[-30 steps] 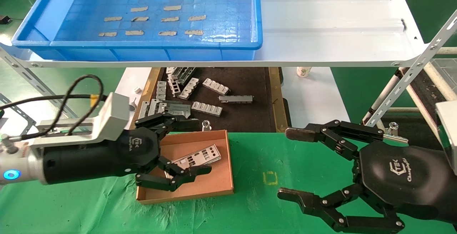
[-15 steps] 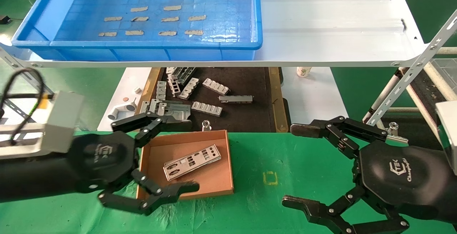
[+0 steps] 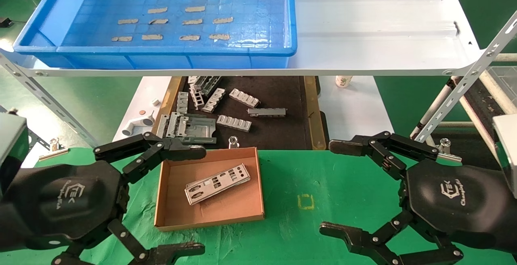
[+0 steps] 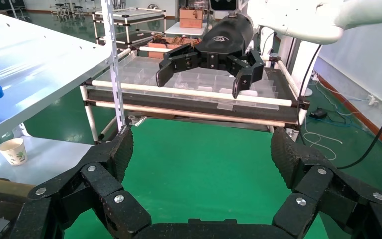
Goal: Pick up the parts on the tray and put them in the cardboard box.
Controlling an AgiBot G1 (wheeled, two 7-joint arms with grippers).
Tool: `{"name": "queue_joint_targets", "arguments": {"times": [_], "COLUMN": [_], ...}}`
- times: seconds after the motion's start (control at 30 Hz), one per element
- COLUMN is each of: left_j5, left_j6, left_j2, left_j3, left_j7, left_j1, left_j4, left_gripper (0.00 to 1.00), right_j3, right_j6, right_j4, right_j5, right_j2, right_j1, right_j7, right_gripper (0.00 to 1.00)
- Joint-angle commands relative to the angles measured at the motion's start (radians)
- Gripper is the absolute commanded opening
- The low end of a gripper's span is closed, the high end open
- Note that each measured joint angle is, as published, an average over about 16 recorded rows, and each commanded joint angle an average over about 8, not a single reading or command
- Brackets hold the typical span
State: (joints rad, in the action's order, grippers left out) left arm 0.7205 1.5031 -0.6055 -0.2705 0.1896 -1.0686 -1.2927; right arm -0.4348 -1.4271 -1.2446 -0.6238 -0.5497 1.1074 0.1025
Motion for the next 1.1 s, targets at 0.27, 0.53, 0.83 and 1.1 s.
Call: {"name": "queue_joint_targets", "arguments": {"times": [0.27,0.53,0.83,1.1], "left_j5": [0.0,0.006,0.009,0.01], "left_j6": [0.0,-0.004,-0.007,-0.008], "left_j2": [0.0,-0.003,-0.005,-0.005], "left_j3": [0.0,-0.005,-0.008,-0.009], "left_j7": [0.0,-0.001,-0.001,-0.002], "left_j1": [0.0,-0.003,-0.005,-0.005], "left_j4": [0.001,0.005,0.008,0.009], "left_gripper": [1.0,1.0,1.0,1.0], "right_j3": [0.0,0.0,0.0,0.0], "right_j6": [0.0,0.0,0.0,0.0], "right_j4": [0.0,0.0,0.0,0.0], "right_j5": [0.0,0.0,0.0,0.0], "right_j2": [0.0,0.0,0.0,0.0], "right_j1": [0.0,0.0,0.0,0.0], "right_j7": [0.0,0.0,0.0,0.0], "right_gripper": [1.0,1.0,1.0,1.0]}}
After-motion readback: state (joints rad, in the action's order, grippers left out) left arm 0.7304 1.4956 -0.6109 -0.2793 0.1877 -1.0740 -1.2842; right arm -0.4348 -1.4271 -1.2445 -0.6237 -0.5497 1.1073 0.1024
